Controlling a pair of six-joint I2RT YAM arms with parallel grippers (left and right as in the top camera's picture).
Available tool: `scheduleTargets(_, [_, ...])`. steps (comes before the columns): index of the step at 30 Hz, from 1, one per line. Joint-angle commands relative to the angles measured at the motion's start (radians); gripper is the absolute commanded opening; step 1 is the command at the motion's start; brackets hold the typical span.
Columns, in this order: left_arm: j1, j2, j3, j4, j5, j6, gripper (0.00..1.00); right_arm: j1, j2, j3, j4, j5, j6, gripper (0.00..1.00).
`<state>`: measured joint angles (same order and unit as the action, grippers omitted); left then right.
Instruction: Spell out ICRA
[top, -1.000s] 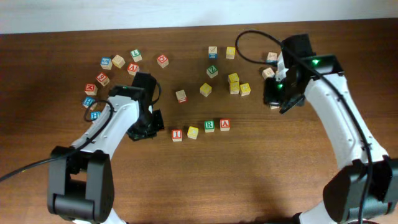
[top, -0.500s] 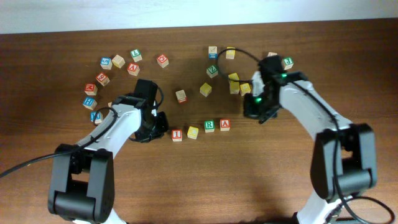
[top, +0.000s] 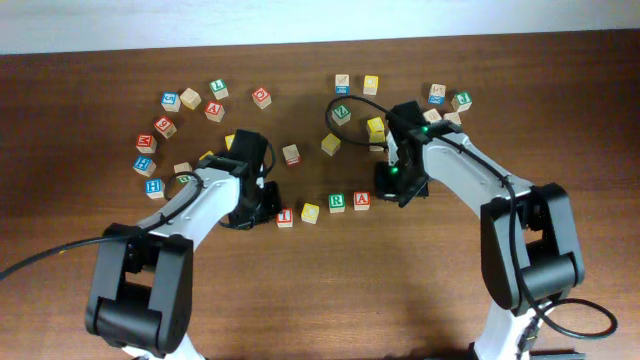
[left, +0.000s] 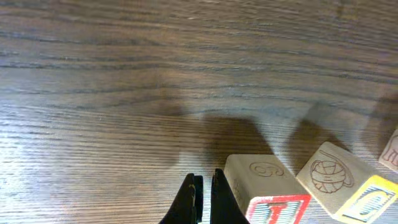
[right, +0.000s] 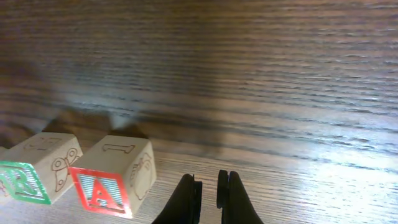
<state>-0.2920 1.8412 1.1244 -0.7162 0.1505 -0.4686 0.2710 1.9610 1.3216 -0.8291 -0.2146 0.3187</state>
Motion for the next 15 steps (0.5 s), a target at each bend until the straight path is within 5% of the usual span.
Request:
scheduleTargets(1, [-0.03, 0.012, -0.011, 0.014, 0.011, -0.01, 0.0, 0.031, 0.009, -0.011, 0.012, -0.002, 0.008, 0.04])
scheduleTargets(15, [-0.041, 0.012, -0.011, 0.053, 0.014, -0.009, 0.0, 0.044, 0.01, -0.076, 0.098, -0.093, 0.016, 0.04])
